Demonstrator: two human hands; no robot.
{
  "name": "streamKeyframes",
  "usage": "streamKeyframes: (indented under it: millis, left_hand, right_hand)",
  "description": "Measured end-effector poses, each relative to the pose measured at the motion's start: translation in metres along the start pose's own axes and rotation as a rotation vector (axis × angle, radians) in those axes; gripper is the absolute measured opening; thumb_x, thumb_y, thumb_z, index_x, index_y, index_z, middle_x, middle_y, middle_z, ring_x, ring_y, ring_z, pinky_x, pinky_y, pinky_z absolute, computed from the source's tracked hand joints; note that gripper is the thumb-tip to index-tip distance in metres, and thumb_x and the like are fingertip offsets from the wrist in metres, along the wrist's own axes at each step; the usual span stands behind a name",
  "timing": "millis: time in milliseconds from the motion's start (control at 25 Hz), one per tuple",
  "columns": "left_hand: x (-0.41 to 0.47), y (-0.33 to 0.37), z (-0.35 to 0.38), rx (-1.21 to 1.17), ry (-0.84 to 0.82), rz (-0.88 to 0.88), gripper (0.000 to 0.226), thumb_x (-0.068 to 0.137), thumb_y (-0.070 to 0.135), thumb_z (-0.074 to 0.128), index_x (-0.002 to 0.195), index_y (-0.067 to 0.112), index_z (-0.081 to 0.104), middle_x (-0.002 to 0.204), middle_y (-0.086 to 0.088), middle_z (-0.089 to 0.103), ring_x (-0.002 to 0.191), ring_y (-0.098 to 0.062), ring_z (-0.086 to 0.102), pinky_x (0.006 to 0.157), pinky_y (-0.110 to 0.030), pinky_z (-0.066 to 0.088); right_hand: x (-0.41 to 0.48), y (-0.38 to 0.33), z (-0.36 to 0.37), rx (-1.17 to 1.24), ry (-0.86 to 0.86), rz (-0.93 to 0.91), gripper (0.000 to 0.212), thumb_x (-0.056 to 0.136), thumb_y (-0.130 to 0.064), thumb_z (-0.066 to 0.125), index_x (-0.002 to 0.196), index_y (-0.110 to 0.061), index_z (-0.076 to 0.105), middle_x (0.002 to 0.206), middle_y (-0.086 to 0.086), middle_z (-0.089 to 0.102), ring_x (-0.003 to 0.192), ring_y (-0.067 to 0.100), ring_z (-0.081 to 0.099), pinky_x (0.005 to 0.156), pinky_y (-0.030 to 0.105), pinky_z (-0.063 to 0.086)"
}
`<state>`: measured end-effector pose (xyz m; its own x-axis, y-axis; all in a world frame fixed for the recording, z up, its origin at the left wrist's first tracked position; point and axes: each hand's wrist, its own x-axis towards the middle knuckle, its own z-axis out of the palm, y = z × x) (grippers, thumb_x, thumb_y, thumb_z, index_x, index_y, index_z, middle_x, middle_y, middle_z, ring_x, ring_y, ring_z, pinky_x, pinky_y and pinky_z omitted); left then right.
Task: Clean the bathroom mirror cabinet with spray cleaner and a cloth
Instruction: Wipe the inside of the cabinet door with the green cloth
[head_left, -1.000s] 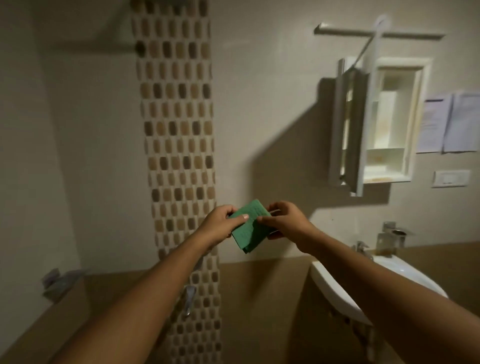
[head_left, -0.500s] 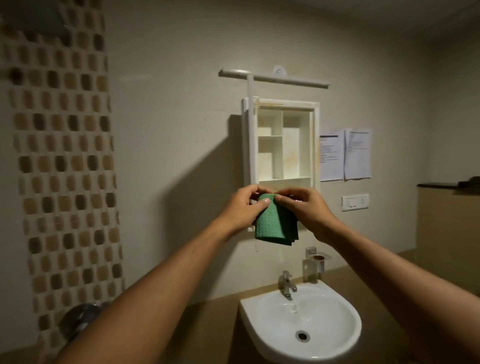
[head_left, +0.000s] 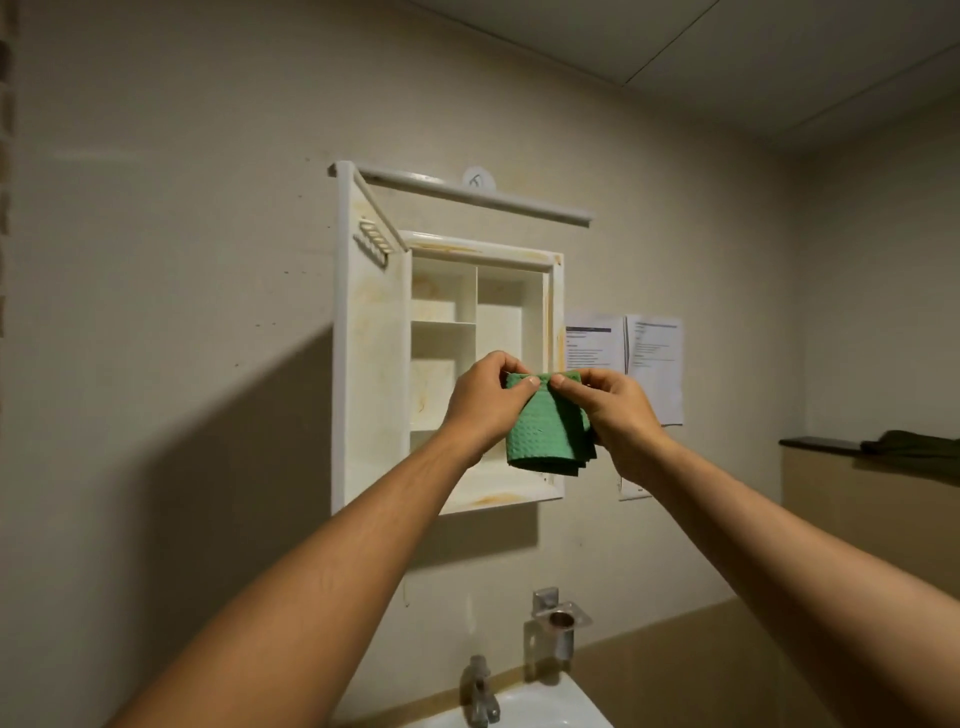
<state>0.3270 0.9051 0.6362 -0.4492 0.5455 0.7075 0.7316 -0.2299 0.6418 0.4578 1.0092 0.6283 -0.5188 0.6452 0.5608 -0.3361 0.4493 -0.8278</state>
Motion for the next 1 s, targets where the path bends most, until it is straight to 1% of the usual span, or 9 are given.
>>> streamKeyframes:
  millis: [160,240,360,520,600,680,760,840,1000]
  left_hand:
    - [0.034,-0.005,0.012,-0.027,-0.045,-0.011,0.010,0.098,0.028,0.067,0.102,0.020,0.063,0.102,-0.004,0.066,0.096,-0.021,0.067,0.075,-0.038,0.062]
    - [0.051,-0.007,0.023,0.001,-0.041,-0.010,0.008,0.097,0.025,0.068,0.101,0.019,0.065,0.103,-0.006,0.067,0.097,-0.023,0.068,0.077,-0.038,0.062]
    - [0.073,-0.012,0.017,-0.046,0.029,-0.032,0.009,0.095,0.019,0.070,0.102,0.014,0.068,0.105,-0.006,0.068,0.100,-0.023,0.068,0.083,-0.038,0.062]
    - [0.092,-0.022,0.001,0.011,0.099,-0.092,0.013,0.091,0.013,0.076,0.102,0.011,0.069,0.106,-0.006,0.070,0.099,-0.019,0.068,0.076,-0.026,0.057]
    - [0.099,-0.024,-0.010,0.057,0.161,-0.119,0.013,0.091,0.011,0.076,0.103,0.012,0.068,0.108,-0.008,0.071,0.099,-0.019,0.068,0.070,-0.022,0.055]
    - [0.104,-0.025,-0.021,0.136,0.215,-0.132,0.016,0.094,0.008,0.072,0.108,0.013,0.068,0.107,-0.007,0.072,0.095,-0.016,0.068,0.063,-0.016,0.053]
    - [0.108,-0.021,-0.020,0.275,0.291,-0.121,0.021,0.095,0.004,0.069,0.112,0.017,0.067,0.107,-0.007,0.071,0.093,-0.018,0.068,0.067,-0.021,0.056]
    - [0.111,-0.013,-0.021,0.546,0.355,-0.077,0.029,0.093,0.006,0.069,0.116,0.023,0.066,0.111,-0.001,0.070,0.095,-0.019,0.068,0.076,-0.031,0.058]
    - [0.111,0.030,-0.036,1.183,0.463,0.105,0.039,0.091,0.013,0.065,0.127,0.027,0.062,0.124,0.004,0.062,0.109,-0.014,0.060,0.092,-0.035,0.052]
  right_hand:
    - [0.038,0.004,-0.012,-0.068,-0.059,-0.091,0.026,0.102,-0.032,0.061,0.108,-0.009,0.072,0.100,0.008,0.073,0.091,0.018,0.073,0.063,0.021,0.056]
    - [0.062,0.018,-0.021,0.018,-0.109,-0.053,0.031,0.099,-0.039,0.063,0.112,-0.012,0.071,0.105,0.008,0.073,0.098,0.022,0.073,0.075,0.032,0.061]
    - [0.095,0.035,-0.014,0.149,-0.342,0.141,0.051,0.088,-0.045,0.077,0.123,-0.010,0.066,0.115,0.016,0.073,0.106,0.032,0.073,0.093,0.049,0.059]
    - [0.140,0.050,0.009,0.240,-0.682,0.158,0.046,0.089,-0.027,0.077,0.129,-0.009,0.063,0.121,0.021,0.070,0.112,0.039,0.069,0.092,0.052,0.057]
    - [0.163,0.057,0.026,0.298,-0.764,0.121,0.041,0.089,-0.017,0.076,0.128,-0.009,0.064,0.119,0.020,0.072,0.111,0.038,0.069,0.089,0.053,0.059]
    - [0.183,0.061,0.043,0.365,-0.805,0.066,0.038,0.090,-0.011,0.074,0.127,-0.009,0.066,0.118,0.018,0.073,0.113,0.036,0.069,0.096,0.055,0.056]
    - [0.207,0.065,0.055,0.398,-0.897,0.028,0.036,0.090,-0.008,0.073,0.125,-0.010,0.068,0.117,0.016,0.074,0.114,0.033,0.069,0.101,0.050,0.054]
    - [0.224,0.069,0.068,0.415,-0.933,0.000,0.035,0.089,-0.005,0.073,0.123,-0.012,0.069,0.114,0.013,0.075,0.111,0.031,0.070,0.098,0.045,0.055]
    - [0.246,0.062,0.095,0.457,-0.686,-0.117,0.027,0.087,0.002,0.072,0.103,-0.020,0.068,0.103,0.008,0.073,0.101,0.028,0.069,0.085,0.039,0.058]
